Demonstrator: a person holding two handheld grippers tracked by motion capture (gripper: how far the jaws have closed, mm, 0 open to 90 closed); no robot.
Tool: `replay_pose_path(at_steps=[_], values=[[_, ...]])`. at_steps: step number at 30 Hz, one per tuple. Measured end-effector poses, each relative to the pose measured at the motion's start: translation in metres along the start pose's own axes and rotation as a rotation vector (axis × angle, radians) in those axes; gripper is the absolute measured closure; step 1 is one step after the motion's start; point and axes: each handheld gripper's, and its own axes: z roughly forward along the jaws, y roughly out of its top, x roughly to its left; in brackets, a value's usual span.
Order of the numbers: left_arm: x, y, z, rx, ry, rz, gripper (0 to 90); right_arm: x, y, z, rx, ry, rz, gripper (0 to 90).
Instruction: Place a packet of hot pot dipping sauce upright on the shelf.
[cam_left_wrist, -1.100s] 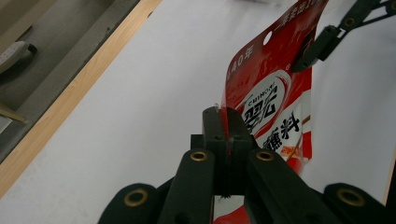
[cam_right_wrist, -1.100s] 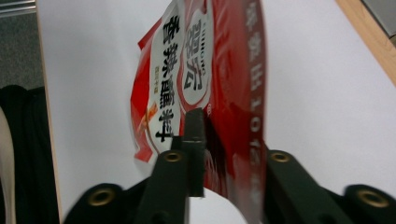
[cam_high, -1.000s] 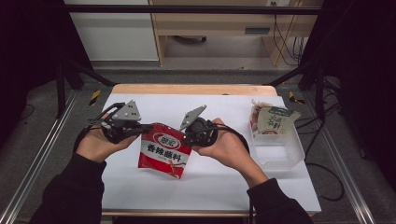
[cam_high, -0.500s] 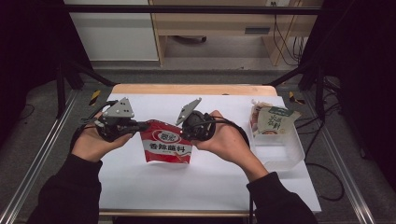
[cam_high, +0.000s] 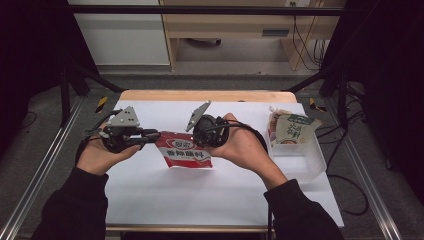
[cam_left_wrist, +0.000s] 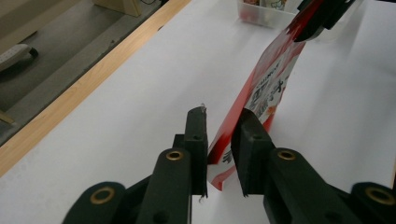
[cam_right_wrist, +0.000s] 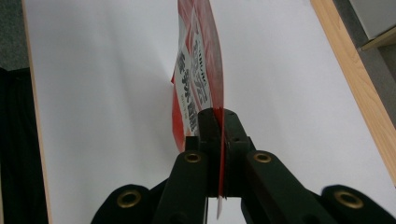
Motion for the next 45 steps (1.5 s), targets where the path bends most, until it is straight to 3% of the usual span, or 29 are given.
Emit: replay_pose_path(at_steps=[3,7,11,17,21,23,26,31,37,39,43,45], values=[[-0.001,0.000,-0.004,-0.019,0.008,-0.004,69.8,-0.002,-0.001,-0.002,0.002,-0.006,-0.002,89.9],[-0.002,-0.003,-0.008,-0.045,0.030,-0.023,46.0,-0.005,-0.001,-0.009,-0.005,-0.020,-0.001,90.0],[-0.005,-0.009,-0.009,-0.067,0.055,-0.030,30.6,-0.009,-0.003,-0.017,-0.006,-0.034,0.003,89.9],[-0.007,-0.027,-0.004,-0.078,0.091,-0.056,16.4,-0.014,-0.008,-0.027,-0.009,-0.057,0.016,89.9],[-0.008,-0.046,0.004,-0.071,0.096,-0.086,12.9,-0.019,-0.013,-0.035,-0.021,-0.066,0.022,89.9],[-0.009,-0.054,0.009,-0.046,0.134,-0.088,12.7,-0.020,-0.015,-0.039,-0.024,-0.068,0.028,89.9],[-0.010,-0.067,0.017,-0.068,0.132,-0.136,11.4,-0.022,-0.018,-0.043,-0.032,-0.072,0.029,89.9],[-0.012,-0.082,0.026,-0.056,0.128,-0.155,9.9,-0.023,-0.021,-0.050,-0.036,-0.078,0.029,89.9],[-0.014,-0.098,0.035,-0.051,0.151,-0.170,9.6,-0.027,-0.024,-0.056,-0.036,-0.086,0.027,89.9],[-0.013,-0.102,0.037,-0.024,0.162,-0.166,9.0,-0.028,-0.025,-0.059,-0.037,-0.089,0.031,89.9],[-0.013,-0.112,0.042,-0.036,0.173,-0.200,8.1,-0.031,-0.028,-0.069,-0.054,-0.098,0.042,89.9],[-0.014,-0.117,0.045,-0.020,0.187,-0.202,7.7,-0.032,-0.030,-0.075,-0.061,-0.105,0.049,89.9]])
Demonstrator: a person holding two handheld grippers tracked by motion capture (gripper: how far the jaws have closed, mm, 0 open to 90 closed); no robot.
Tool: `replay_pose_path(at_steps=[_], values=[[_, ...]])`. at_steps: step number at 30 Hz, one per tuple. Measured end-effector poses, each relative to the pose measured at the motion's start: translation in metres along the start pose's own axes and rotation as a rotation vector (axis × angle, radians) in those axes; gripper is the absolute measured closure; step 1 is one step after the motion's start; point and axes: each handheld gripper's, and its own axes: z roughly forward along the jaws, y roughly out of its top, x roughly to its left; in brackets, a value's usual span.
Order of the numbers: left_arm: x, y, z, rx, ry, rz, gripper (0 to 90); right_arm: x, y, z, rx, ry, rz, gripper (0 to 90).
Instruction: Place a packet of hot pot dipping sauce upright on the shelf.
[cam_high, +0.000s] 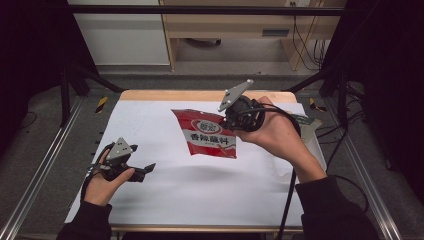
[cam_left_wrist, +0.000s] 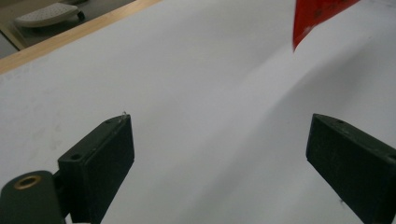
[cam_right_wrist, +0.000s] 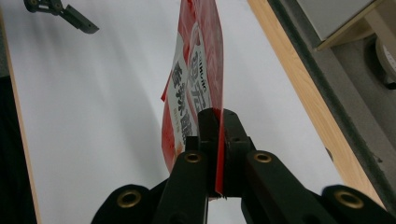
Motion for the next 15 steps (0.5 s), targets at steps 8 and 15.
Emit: replay_pose_path(at_steps=[8,15], values=[[0.004,-0.025,0.007,0.013,0.064,-0.038,7.0,-0.006,-0.011,-0.024,-0.005,-0.030,0.024,89.9],[0.005,-0.029,0.009,0.026,0.093,-0.038,6.9,-0.015,-0.025,-0.050,-0.022,-0.066,0.070,89.9]])
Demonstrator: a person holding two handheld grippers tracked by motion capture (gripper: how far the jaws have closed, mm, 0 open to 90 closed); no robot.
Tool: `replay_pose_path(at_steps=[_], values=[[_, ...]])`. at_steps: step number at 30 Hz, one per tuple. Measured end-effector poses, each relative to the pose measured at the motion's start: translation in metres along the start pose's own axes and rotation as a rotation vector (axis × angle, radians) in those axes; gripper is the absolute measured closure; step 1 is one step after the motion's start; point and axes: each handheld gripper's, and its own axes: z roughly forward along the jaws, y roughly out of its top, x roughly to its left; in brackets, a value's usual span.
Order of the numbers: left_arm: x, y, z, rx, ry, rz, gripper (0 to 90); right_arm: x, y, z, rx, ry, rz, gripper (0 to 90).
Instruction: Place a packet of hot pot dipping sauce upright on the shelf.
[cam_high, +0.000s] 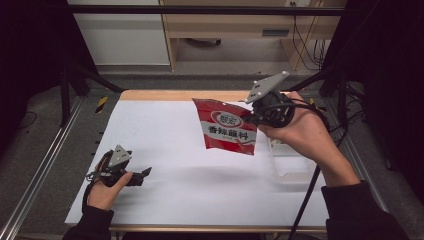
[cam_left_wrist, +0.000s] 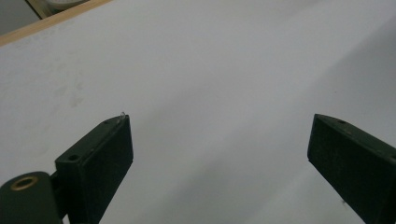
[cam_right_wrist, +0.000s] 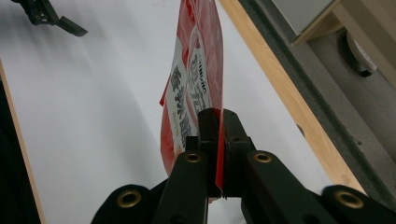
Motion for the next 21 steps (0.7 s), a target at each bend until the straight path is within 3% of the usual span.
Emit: replay_pose_path(at_steps=[11,21], values=[[0.003,-0.003,0.002,0.016,0.000,-0.001,6.9,-0.024,-0.021,-0.028,-0.022,-0.046,0.061,89.9],[0.005,-0.003,0.000,0.011,0.010,-0.009,6.9,-0.037,-0.049,-0.052,-0.022,-0.097,0.118,89.9]])
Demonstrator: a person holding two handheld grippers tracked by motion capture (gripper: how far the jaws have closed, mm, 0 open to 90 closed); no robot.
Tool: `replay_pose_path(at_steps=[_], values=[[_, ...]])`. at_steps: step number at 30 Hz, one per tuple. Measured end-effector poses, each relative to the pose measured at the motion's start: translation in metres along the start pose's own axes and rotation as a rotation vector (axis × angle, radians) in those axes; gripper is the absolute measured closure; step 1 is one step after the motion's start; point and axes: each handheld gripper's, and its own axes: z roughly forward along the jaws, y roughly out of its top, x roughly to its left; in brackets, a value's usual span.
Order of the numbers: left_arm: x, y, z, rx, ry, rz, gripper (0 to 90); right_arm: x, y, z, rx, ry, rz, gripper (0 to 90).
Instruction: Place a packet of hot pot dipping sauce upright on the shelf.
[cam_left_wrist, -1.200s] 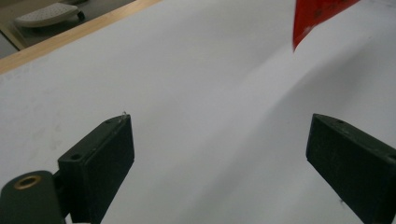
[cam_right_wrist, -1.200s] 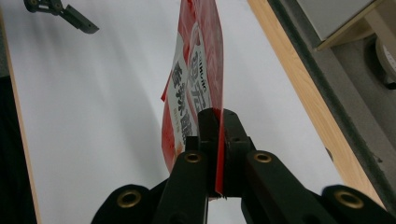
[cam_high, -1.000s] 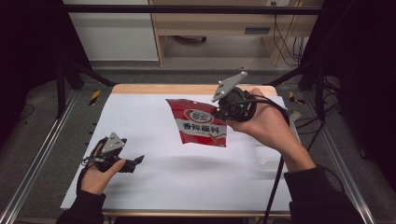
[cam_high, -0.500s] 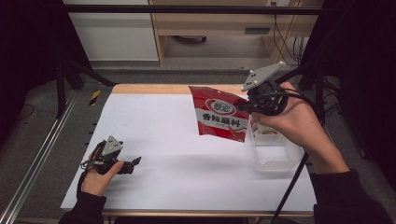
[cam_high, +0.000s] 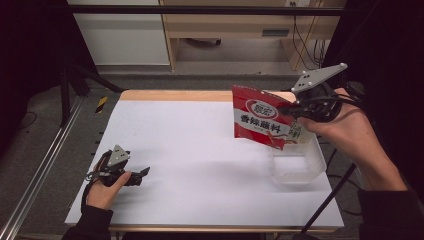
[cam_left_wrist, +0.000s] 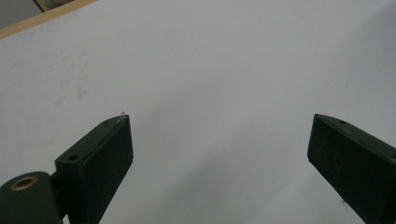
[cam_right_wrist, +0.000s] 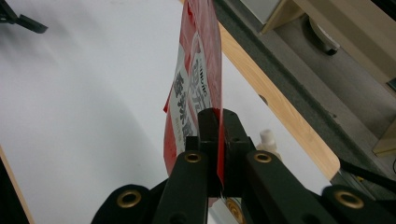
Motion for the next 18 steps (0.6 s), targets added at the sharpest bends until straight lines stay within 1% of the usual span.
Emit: replay_pose_path(at_steps=[5,9,14,18], values=[[0.003,-0.001,-0.002,-0.011,-0.003,-0.009,6.9,-0.009,-0.014,-0.005,0.006,-0.016,0.031,89.9],[0.004,-0.002,-0.002,-0.010,-0.004,-0.019,6.9,-0.014,-0.022,-0.010,0.006,-0.026,0.047,89.8],[0.002,-0.001,-0.001,-0.009,-0.011,-0.015,6.9,-0.018,-0.034,-0.014,0.005,-0.039,0.068,89.8],[0.003,-0.001,-0.001,-0.010,-0.011,-0.017,6.9,-0.022,-0.048,-0.016,0.022,-0.049,0.090,89.9]])
